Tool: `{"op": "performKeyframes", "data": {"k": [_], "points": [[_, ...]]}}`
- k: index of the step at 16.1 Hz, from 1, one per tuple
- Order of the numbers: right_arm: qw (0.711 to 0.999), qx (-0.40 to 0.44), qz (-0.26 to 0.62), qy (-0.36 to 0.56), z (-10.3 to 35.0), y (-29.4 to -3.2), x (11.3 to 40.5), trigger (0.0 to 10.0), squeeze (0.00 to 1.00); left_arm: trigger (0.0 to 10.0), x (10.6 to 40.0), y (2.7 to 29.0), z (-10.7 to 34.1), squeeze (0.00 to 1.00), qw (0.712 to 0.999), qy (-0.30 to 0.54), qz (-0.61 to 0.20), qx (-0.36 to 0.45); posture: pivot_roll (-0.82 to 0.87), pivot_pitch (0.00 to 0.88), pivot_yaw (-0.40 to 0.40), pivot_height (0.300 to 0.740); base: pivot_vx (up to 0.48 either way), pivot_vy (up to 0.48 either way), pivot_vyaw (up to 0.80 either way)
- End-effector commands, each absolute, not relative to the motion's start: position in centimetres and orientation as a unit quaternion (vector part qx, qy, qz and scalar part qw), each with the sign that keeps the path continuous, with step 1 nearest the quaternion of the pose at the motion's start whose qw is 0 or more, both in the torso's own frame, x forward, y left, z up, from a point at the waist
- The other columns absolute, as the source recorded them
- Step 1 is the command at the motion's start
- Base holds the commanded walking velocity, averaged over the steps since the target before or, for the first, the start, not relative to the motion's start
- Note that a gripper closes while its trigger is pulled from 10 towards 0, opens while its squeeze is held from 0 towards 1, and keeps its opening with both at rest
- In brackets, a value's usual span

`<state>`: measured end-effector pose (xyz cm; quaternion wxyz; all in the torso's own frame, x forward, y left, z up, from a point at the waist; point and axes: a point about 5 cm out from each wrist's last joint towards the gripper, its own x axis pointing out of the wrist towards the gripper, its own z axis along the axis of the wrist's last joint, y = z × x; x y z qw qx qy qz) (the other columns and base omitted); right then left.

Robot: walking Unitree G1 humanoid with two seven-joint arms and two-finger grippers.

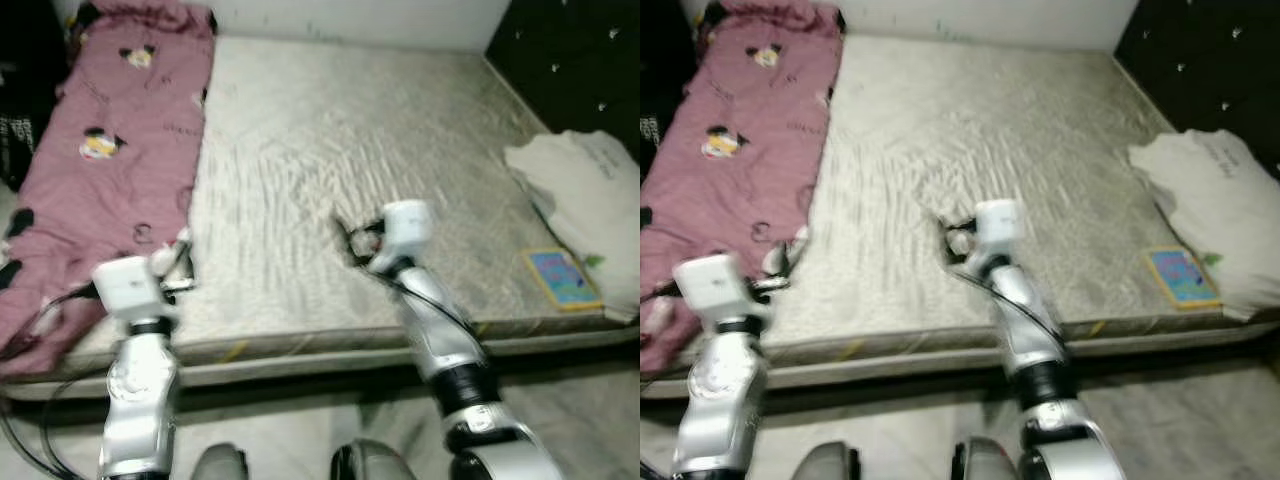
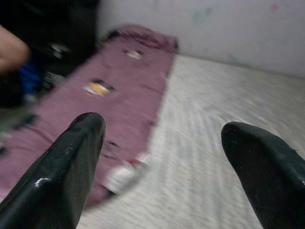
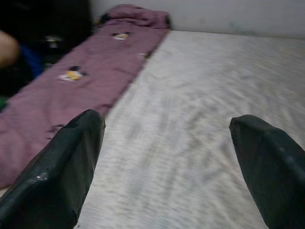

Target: Clean up the room

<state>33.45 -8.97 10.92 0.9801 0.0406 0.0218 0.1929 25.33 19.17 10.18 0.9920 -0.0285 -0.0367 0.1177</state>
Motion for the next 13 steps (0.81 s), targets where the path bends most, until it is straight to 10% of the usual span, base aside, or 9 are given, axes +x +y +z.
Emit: {"op": "performKeyframes", "data": {"k": [1,13], "points": [[0.983,0.032,0.179,0.019,11.10,-10.13,33.74,10.0,0.00,10.0,25.29,18.20,10.13,0.00,0.994,-0.038,0.098,-0.038,-0.03,0.097,-0.072,0.740,0.000,0.000,0.00],[0.983,0.031,0.180,0.016,11.17,-9.99,33.77,10.0,0.00,10.0,25.16,17.93,10.31,0.00,0.995,-0.046,0.077,-0.053,-0.04,0.102,-0.072,0.740,0.311,0.000,0.00]]}}
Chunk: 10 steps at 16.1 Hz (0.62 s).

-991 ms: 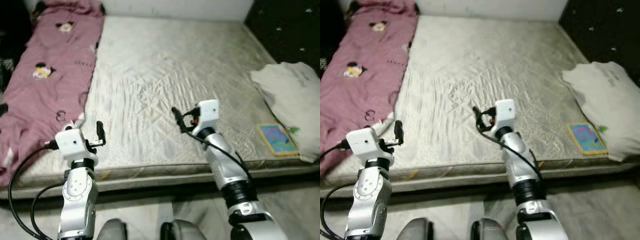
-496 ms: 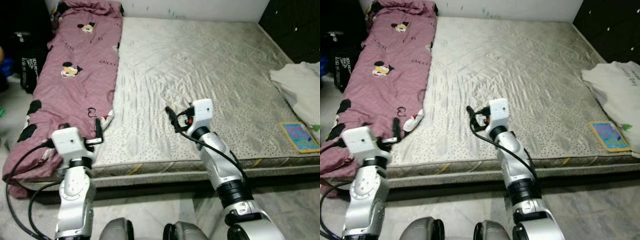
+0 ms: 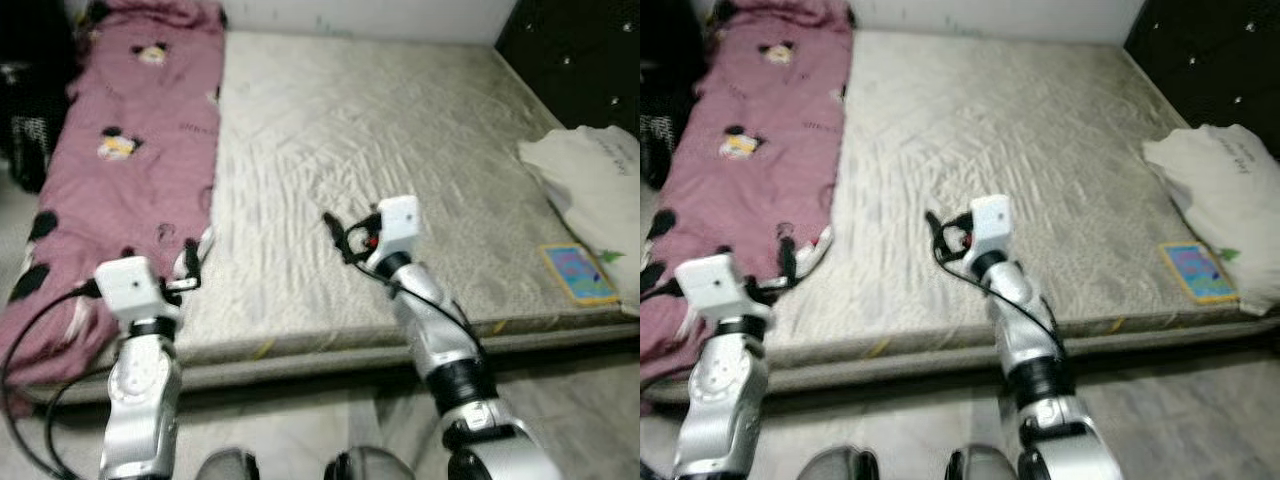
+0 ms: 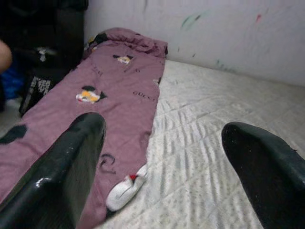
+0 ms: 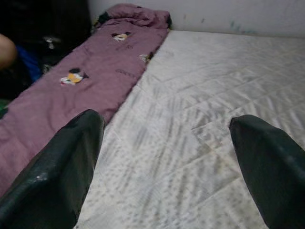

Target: Clean up the room

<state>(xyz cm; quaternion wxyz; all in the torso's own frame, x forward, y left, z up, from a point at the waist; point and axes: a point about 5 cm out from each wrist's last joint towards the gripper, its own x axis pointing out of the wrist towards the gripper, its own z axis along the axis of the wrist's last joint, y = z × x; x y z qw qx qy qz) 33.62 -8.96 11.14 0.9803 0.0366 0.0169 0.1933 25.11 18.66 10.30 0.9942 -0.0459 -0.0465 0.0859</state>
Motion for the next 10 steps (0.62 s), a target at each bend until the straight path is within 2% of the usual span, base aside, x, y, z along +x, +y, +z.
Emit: {"op": "performKeyframes", "data": {"k": [1,3,7,8,10], "points": [[0.983,0.032,0.180,0.016,11.18,-9.98,33.77,10.0,0.00,10.0,25.16,17.95,10.30,0.00,0.995,-0.046,0.077,-0.053,-0.04,0.102,-0.072,0.740,0.412,0.000,0.00],[0.983,0.033,0.179,0.016,11.15,-9.99,33.78,10.0,0.00,10.0,25.17,18.01,10.18,0.00,0.995,-0.041,0.081,-0.050,-0.04,0.102,-0.072,0.740,0.366,0.000,0.00],[0.983,0.037,0.178,0.017,11.07,-9.94,33.76,10.0,0.00,10.0,25.20,18.05,9.93,0.00,0.995,-0.032,0.085,-0.041,-0.03,0.097,-0.068,0.740,0.000,0.000,0.00],[0.983,0.038,0.177,0.018,11.05,-9.95,33.75,10.0,0.00,10.0,25.19,18.04,9.94,0.00,0.995,-0.033,0.084,-0.041,-0.03,0.097,-0.068,0.740,0.000,0.326,0.00],[0.983,0.040,0.175,0.023,10.91,-10.03,33.80,10.0,0.00,10.0,25.16,18.05,9.82,0.00,0.995,-0.030,0.086,-0.044,-0.03,0.093,-0.065,0.740,0.000,0.472,-0.75]]}}
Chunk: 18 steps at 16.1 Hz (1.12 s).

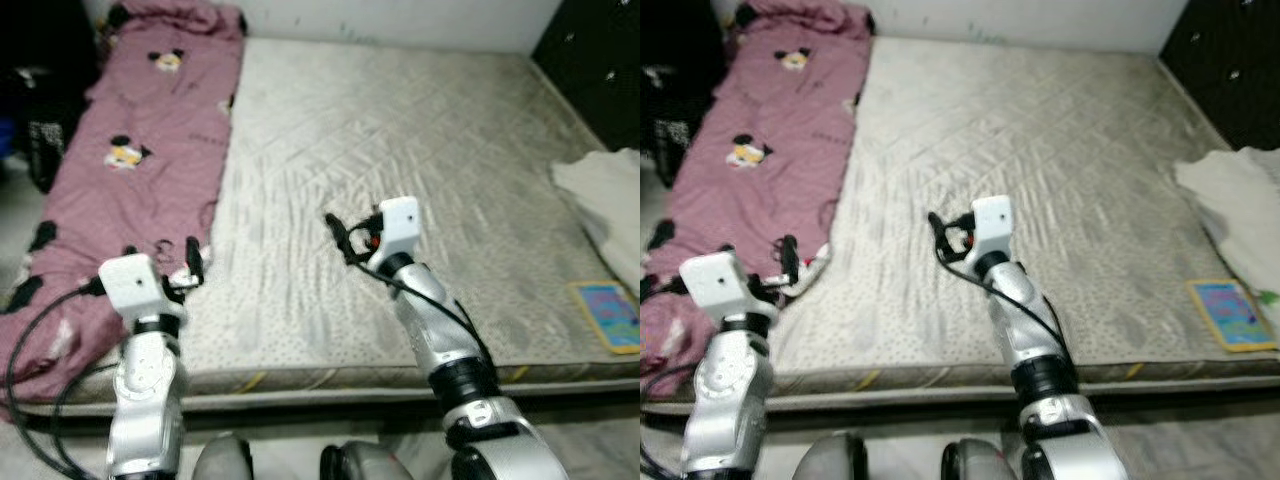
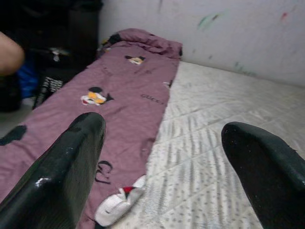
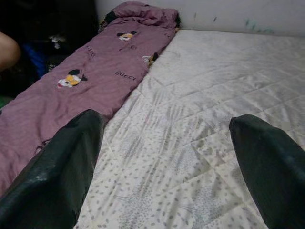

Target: Clean up the room

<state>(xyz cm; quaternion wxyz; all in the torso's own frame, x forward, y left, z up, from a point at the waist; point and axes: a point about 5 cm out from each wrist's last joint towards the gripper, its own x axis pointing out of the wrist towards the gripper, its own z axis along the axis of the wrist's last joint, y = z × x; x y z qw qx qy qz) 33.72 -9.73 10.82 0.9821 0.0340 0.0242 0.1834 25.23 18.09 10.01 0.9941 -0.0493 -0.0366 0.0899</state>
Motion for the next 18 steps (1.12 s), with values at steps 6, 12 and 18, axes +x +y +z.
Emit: {"op": "performKeyframes", "data": {"k": [6,12,18], "points": [[0.983,0.036,0.177,0.022,10.92,-9.95,33.89,10.0,0.00,10.0,25.28,18.03,9.81,0.00,0.995,-0.027,0.083,-0.049,-0.03,0.087,-0.067,0.740,0.000,0.471,-0.33],[0.983,0.032,0.180,0.022,10.94,-9.72,34.01,10.0,0.00,10.0,25.38,18.15,9.85,0.00,0.994,-0.026,0.088,-0.052,-0.02,0.082,-0.068,0.740,0.000,0.467,0.00],[0.983,0.035,0.181,0.019,11.07,-9.67,34.14,10.0,0.00,10.0,25.38,18.36,9.81,0.00,0.994,-0.024,0.097,-0.048,-0.03,0.089,-0.070,0.740,0.000,0.465,0.00]]}}
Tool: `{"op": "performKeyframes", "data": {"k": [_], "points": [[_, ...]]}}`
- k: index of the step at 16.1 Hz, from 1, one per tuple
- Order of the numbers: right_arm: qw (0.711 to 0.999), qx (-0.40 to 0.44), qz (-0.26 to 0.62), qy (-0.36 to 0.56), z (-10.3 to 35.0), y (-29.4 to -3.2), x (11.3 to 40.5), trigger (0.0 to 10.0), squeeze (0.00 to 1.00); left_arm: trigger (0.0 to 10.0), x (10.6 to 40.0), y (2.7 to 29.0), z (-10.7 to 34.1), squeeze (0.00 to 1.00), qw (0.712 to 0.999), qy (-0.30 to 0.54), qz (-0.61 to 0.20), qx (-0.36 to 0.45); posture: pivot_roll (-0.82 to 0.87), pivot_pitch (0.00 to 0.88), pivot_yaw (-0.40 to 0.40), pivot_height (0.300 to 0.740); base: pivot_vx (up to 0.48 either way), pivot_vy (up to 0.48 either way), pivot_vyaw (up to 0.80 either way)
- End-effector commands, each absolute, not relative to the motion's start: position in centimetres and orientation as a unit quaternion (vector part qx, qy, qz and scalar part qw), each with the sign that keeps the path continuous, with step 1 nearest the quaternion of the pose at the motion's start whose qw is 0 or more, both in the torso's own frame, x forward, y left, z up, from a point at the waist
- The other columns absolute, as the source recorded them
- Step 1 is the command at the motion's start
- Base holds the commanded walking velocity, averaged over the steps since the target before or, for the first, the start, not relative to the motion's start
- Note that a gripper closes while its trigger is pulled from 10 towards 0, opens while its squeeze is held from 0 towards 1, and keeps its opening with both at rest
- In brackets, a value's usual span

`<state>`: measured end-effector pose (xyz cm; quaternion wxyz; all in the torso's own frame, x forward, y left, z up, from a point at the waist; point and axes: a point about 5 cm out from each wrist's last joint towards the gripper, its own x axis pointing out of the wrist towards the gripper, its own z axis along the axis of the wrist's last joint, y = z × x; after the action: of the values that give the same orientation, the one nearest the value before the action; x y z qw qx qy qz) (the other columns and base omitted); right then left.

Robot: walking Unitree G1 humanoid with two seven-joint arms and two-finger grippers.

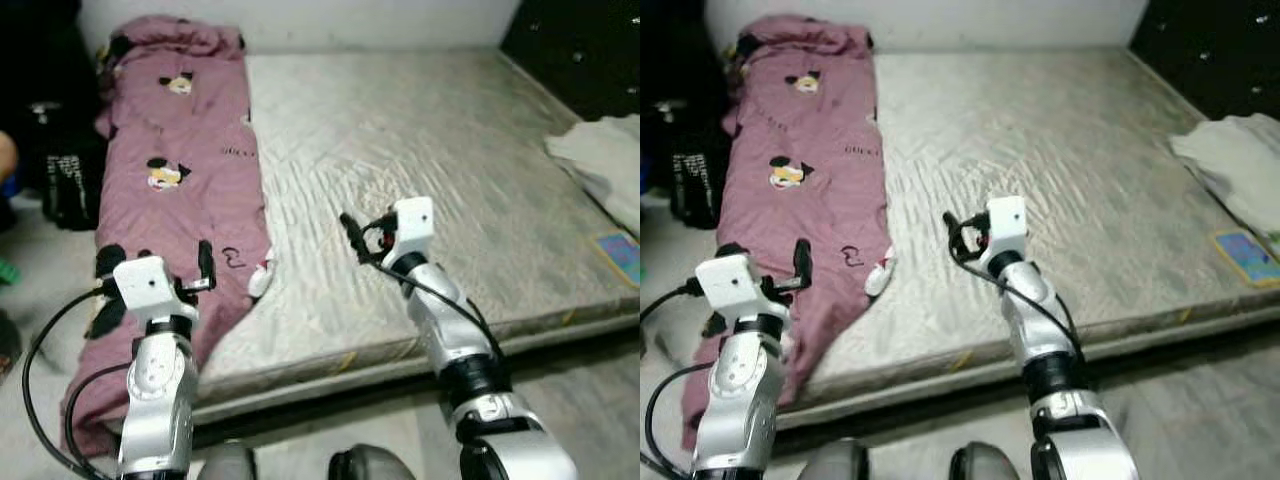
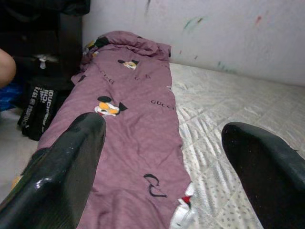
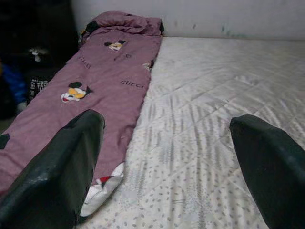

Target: Clean up the room

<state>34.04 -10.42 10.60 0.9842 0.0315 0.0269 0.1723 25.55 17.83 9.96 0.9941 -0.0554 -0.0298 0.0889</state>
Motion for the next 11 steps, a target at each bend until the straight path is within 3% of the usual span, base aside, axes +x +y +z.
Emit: {"op": "performKeyframes", "data": {"k": [1,3,7,11], "points": [[0.983,0.033,0.182,0.018,11.09,-9.61,34.16,10.0,0.00,10.0,25.33,18.55,9.85,0.00,0.993,-0.026,0.107,-0.044,-0.03,0.090,-0.068,0.740,0.000,0.472,0.00],[0.982,0.026,0.186,0.014,11.15,-9.48,34.12,10.0,0.00,10.0,25.26,18.90,9.92,0.00,0.992,-0.019,0.126,-0.001,-0.03,0.090,-0.065,0.740,0.000,0.000,0.00],[0.982,0.023,0.184,0.016,11.06,-9.37,34.18,10.0,0.00,10.0,24.76,19.46,9.79,0.00,0.993,-0.013,0.115,-0.012,-0.02,0.094,-0.064,0.740,0.000,0.000,0.77],[0.983,0.028,0.181,0.018,11.04,-9.35,34.29,10.0,0.00,10.0,24.87,19.19,9.86,0.00,0.994,-0.010,0.109,0.002,-0.02,0.095,-0.063,0.740,0.000,0.000,0.00]]}}
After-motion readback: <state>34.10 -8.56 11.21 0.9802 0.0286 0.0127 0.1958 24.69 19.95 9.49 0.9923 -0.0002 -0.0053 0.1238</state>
